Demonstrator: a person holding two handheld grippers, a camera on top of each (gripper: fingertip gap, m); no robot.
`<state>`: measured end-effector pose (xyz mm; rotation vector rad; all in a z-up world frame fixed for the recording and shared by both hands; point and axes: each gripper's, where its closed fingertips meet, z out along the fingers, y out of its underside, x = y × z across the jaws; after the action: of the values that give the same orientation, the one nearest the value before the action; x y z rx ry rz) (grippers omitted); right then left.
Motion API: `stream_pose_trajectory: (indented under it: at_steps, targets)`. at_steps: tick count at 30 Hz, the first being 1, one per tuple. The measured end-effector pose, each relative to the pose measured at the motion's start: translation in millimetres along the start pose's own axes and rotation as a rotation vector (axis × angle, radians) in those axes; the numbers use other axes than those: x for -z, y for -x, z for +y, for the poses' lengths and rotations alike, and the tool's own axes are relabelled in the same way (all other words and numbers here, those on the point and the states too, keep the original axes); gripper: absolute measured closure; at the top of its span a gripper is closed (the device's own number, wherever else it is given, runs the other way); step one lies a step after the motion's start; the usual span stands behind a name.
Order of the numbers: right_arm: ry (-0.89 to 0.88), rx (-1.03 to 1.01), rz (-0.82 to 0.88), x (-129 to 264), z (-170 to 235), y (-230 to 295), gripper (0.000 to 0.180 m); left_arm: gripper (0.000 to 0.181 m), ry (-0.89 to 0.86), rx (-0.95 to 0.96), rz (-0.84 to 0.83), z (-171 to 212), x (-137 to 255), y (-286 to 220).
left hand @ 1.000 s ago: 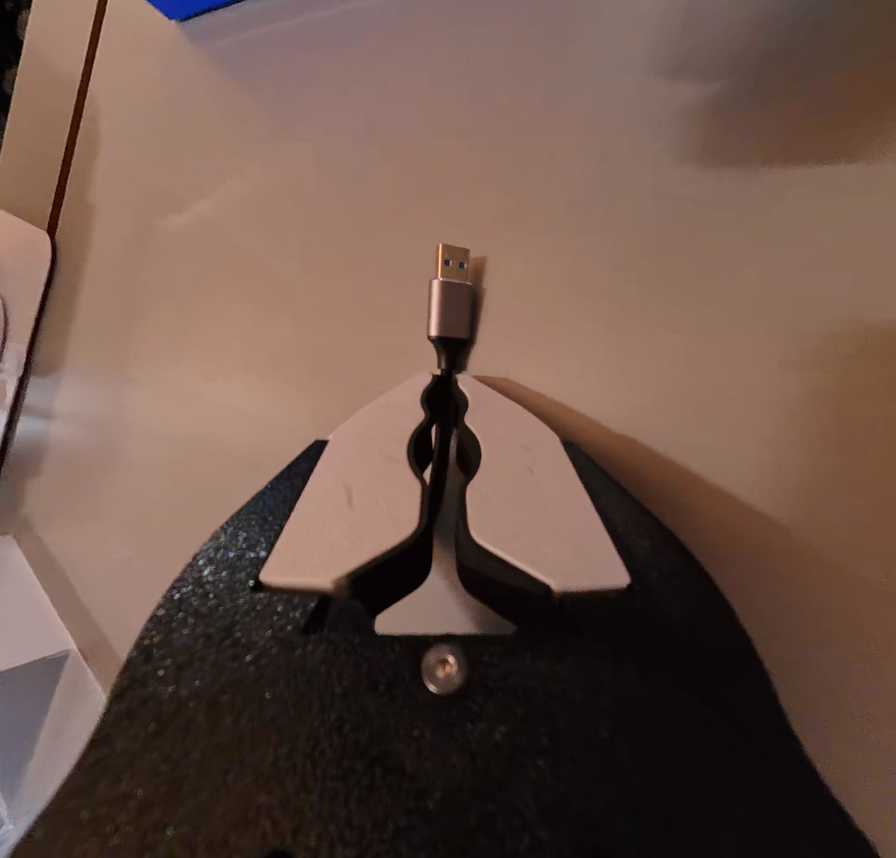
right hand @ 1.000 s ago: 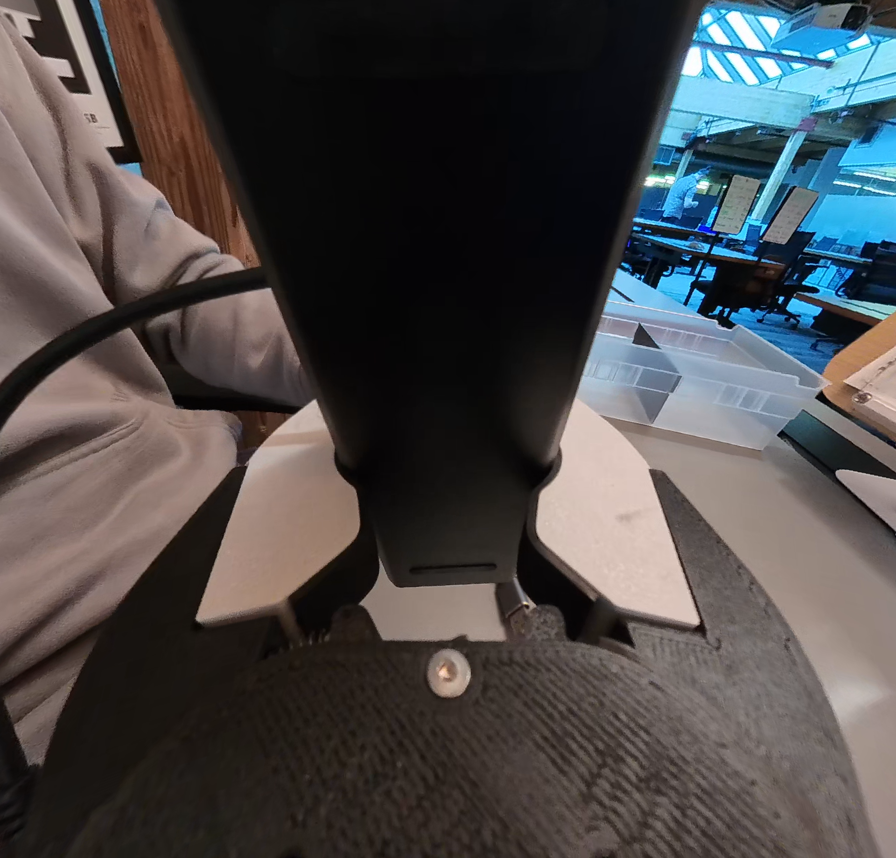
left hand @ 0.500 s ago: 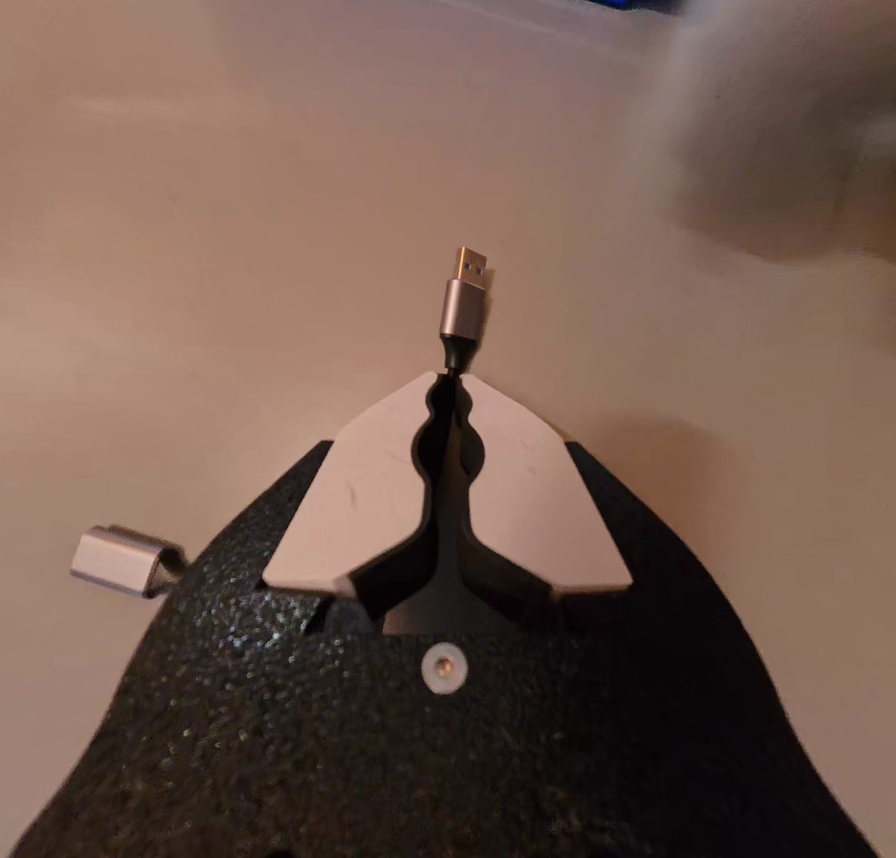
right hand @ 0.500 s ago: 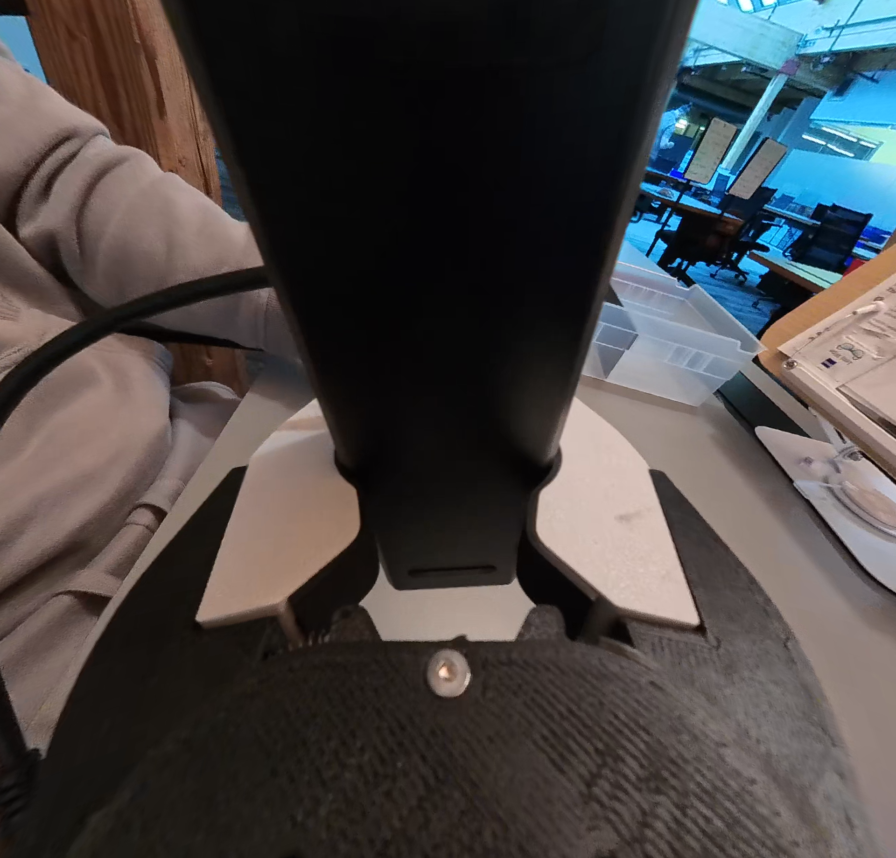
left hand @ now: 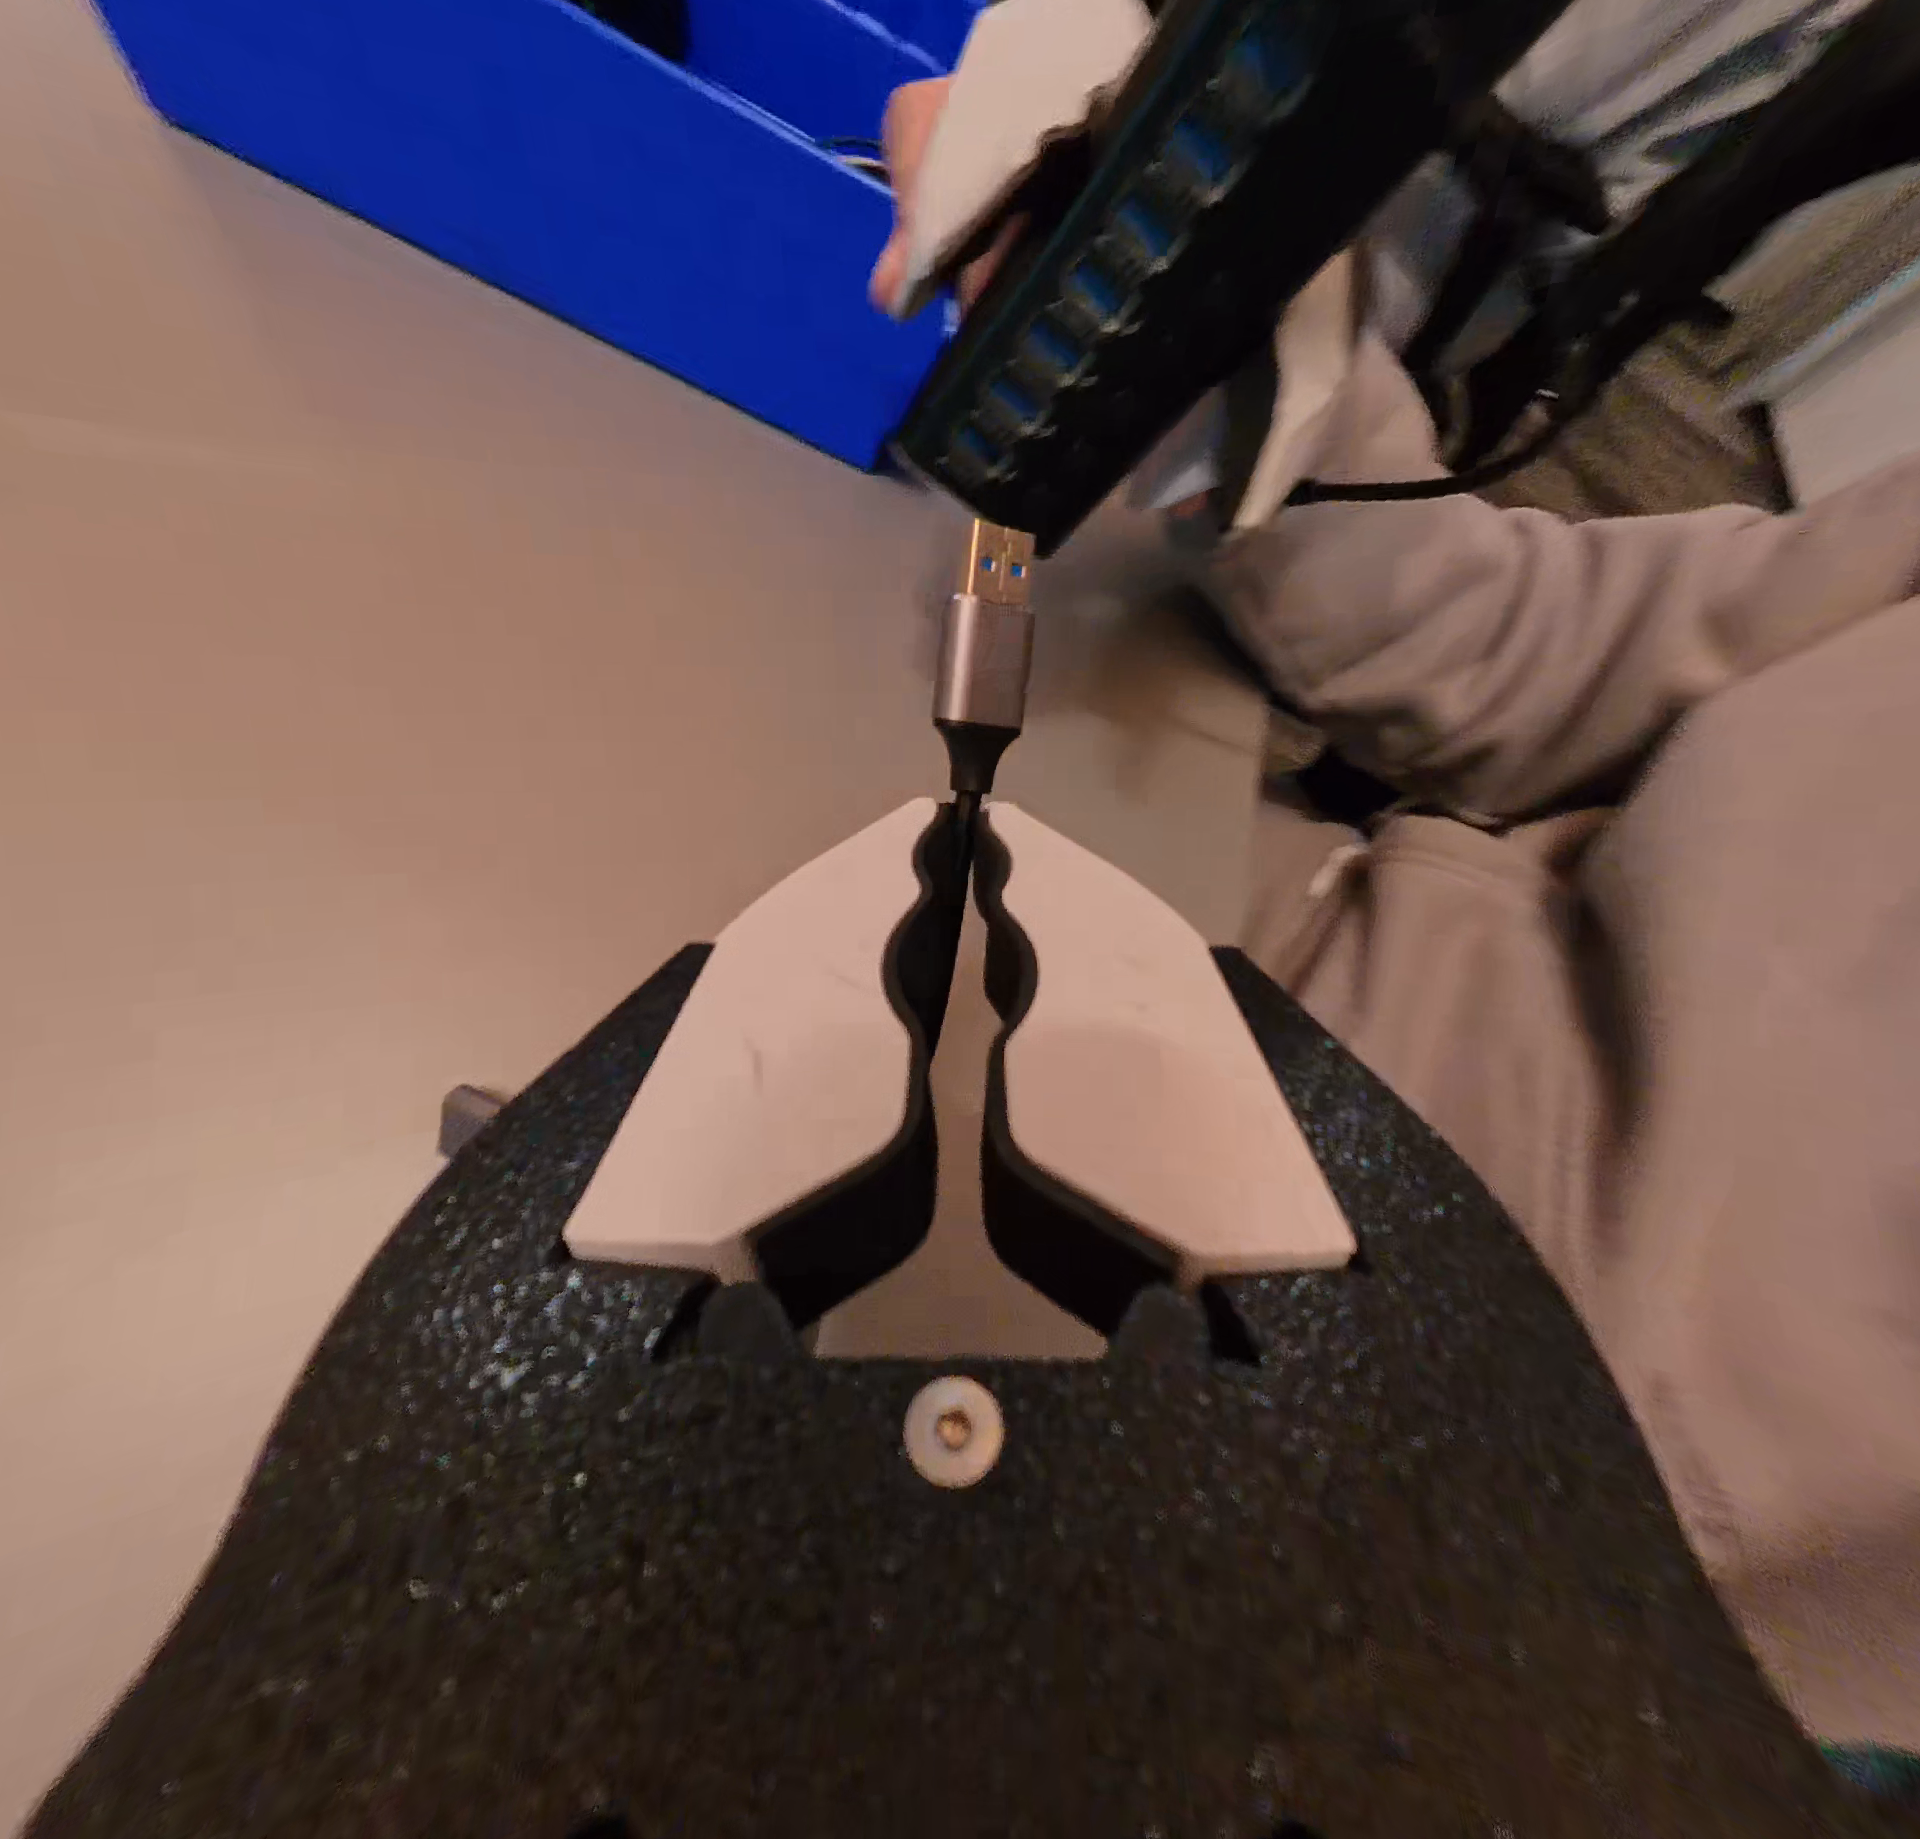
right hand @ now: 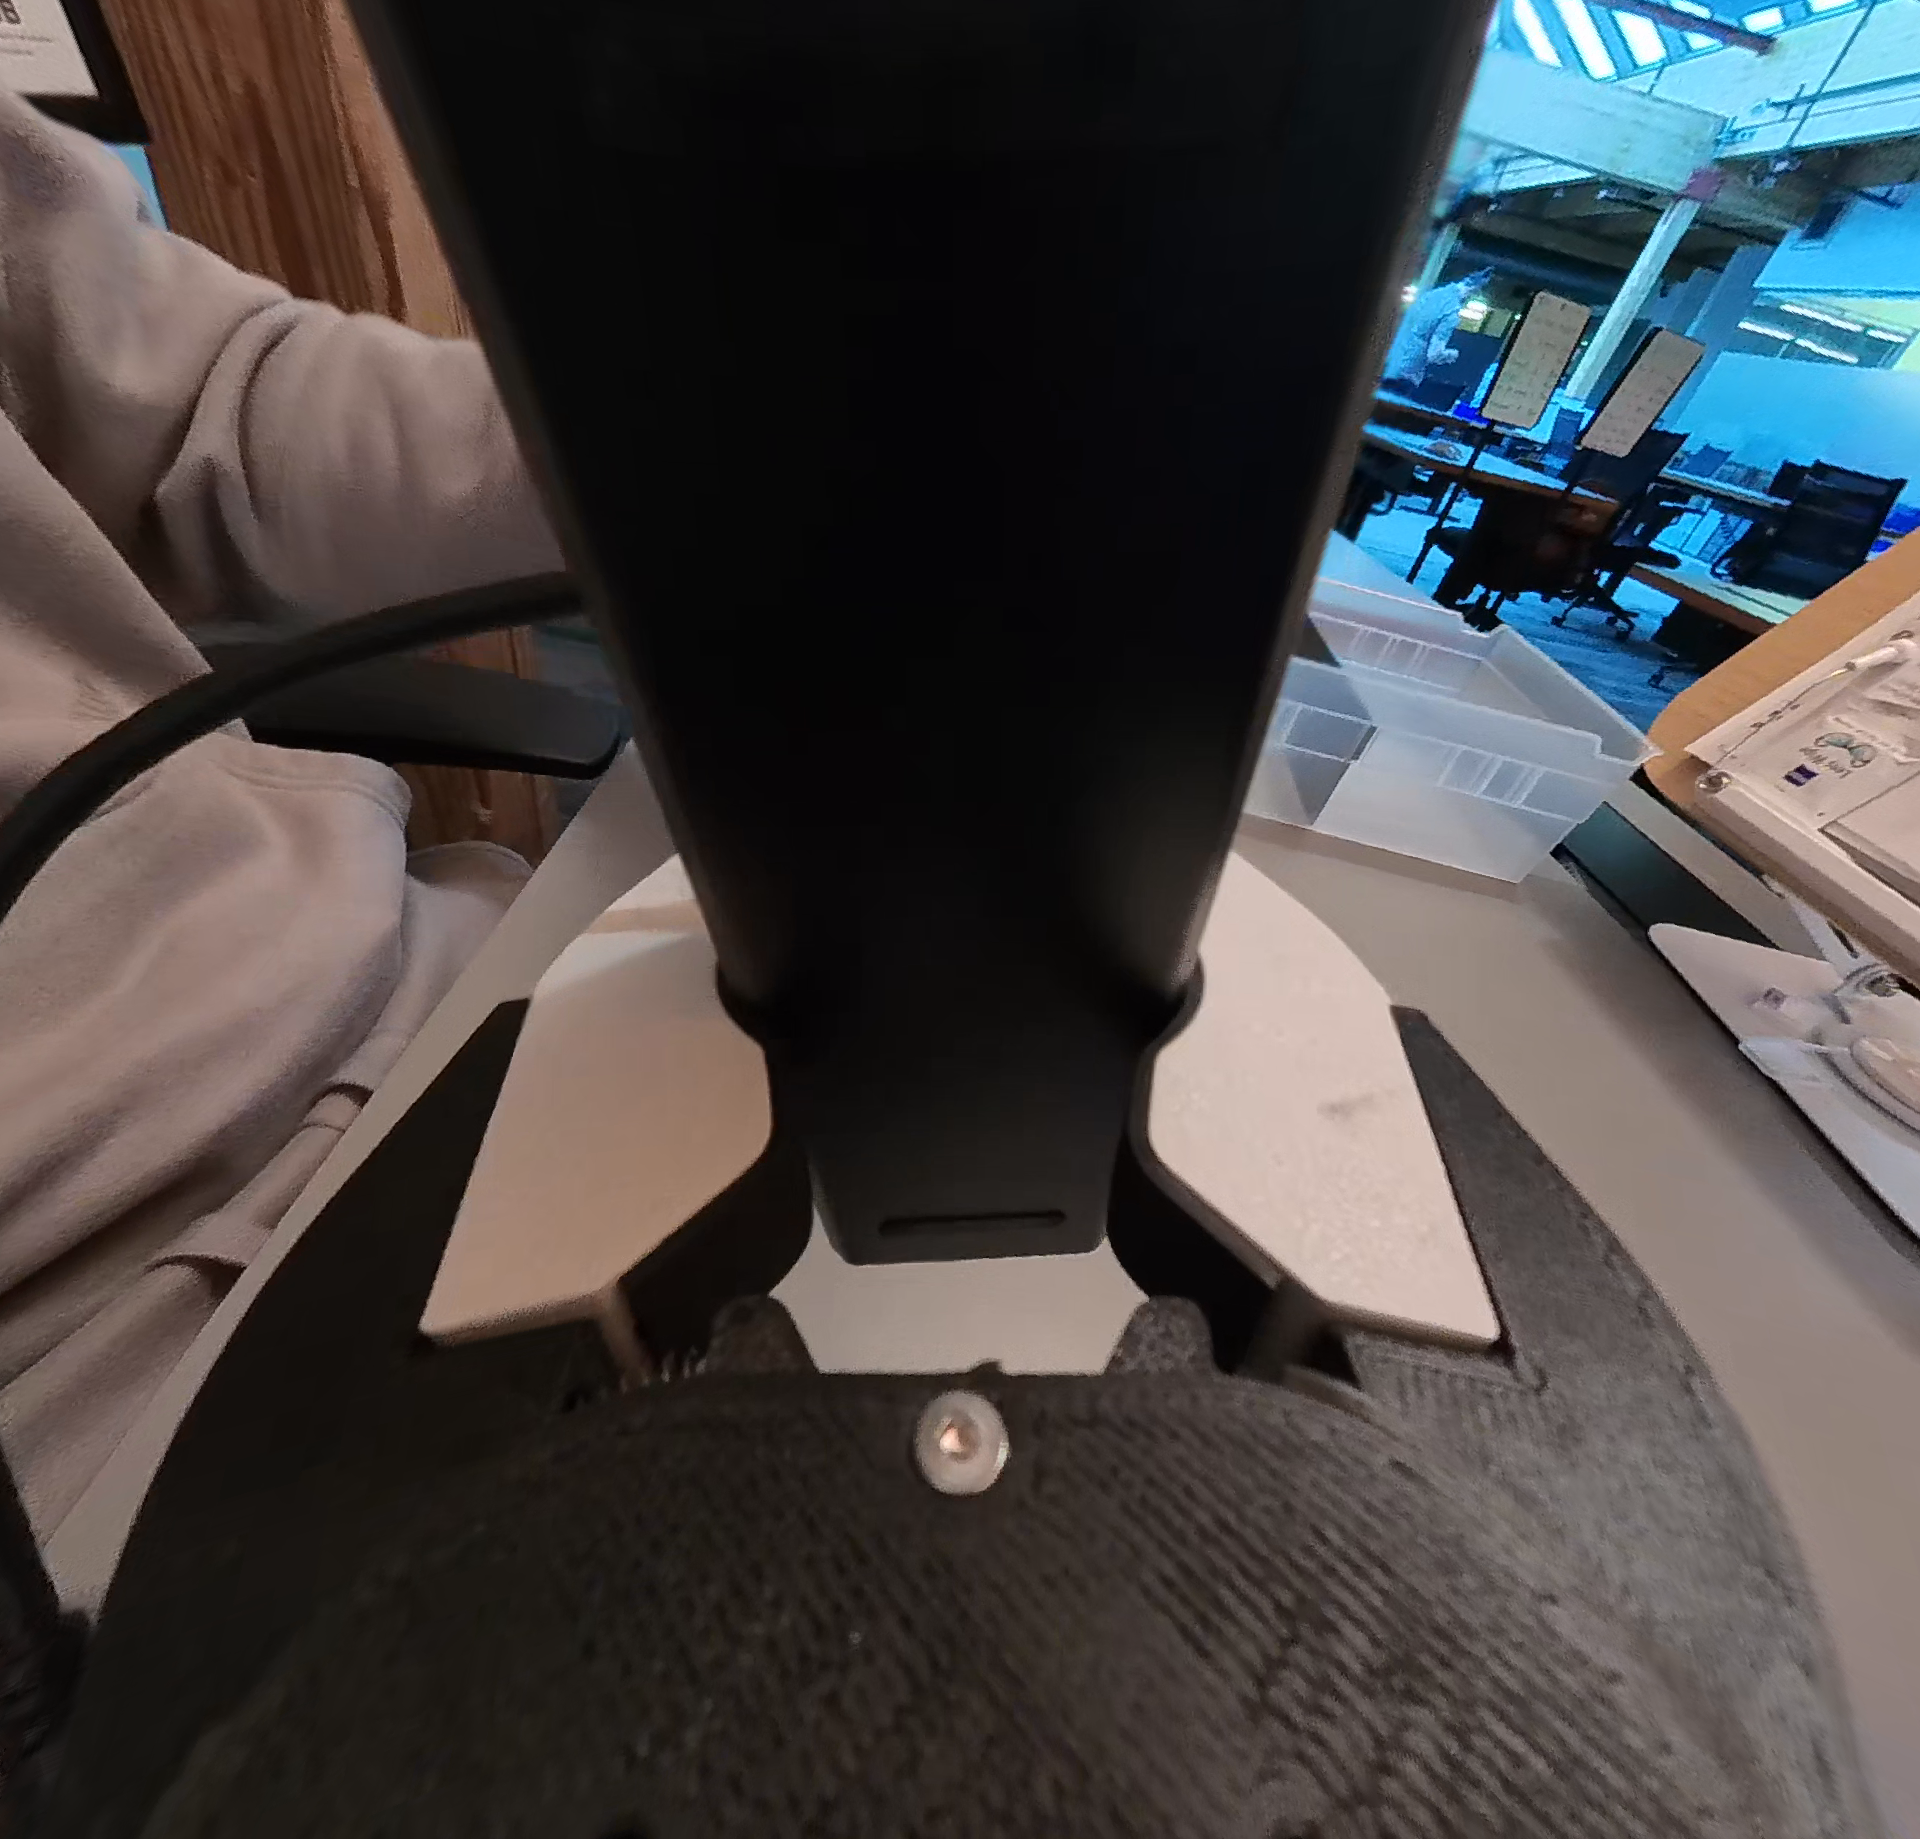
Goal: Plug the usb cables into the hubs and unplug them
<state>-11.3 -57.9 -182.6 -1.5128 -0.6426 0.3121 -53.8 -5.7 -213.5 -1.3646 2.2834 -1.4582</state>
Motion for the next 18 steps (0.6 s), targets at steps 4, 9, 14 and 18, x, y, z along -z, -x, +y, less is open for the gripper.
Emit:
stream_pose_trajectory:
  at_steps: [4,9,14,18]
  targets:
    - [0.023,0.004,-0.042,-6,7,7,0.107,0.178,0.168,0.014,0.001,2,-2,-17]
    - [0.042,-0.007,-0.101,-17,11,17,0.107,0.178,0.338,0.011,-0.04,-7,-11,-22]
    - [0.081,-0.054,-0.162,-30,23,26,0.107,0.178,0.483,0.028,0.024,-11,-18,-31]
    - [0.116,-0.079,-0.177,-36,33,27,0.107,0.178,0.555,0.034,0.003,-7,-18,-23]
